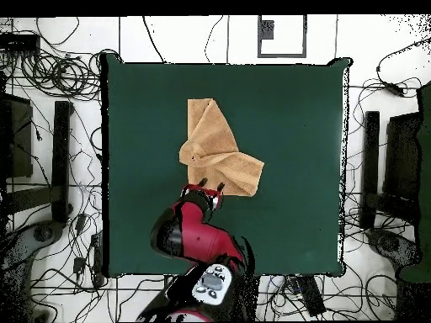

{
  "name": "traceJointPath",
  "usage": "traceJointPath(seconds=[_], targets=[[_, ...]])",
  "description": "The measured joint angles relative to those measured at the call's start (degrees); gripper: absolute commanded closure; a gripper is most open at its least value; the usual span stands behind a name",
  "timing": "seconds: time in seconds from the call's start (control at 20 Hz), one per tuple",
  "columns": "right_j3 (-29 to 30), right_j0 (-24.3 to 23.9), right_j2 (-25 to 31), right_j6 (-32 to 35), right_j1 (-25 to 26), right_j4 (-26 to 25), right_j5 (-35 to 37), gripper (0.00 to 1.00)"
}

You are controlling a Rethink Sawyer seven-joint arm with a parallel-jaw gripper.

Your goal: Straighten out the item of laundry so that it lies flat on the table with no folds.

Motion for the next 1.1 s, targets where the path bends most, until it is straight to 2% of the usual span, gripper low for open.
traceJointPath(seconds=[0.4,0.5,0.7,0.9,1.1], targets=[[1.0,1.1,-0.8,0.0,0.4,3.5,0.2,0.0],[1.0,2.8,-2.8,0.0,1.2,6.2,0.2,0.0],[1.4,10.0,-9.9,0.0,3.8,14.6,0.2,0.0],[1.8,14.3,-13.7,0.0,4.1,17.9,0.2,0.0],[2.6,11.6,-12.9,0.0,1.1,18.1,1.1,0.0]])
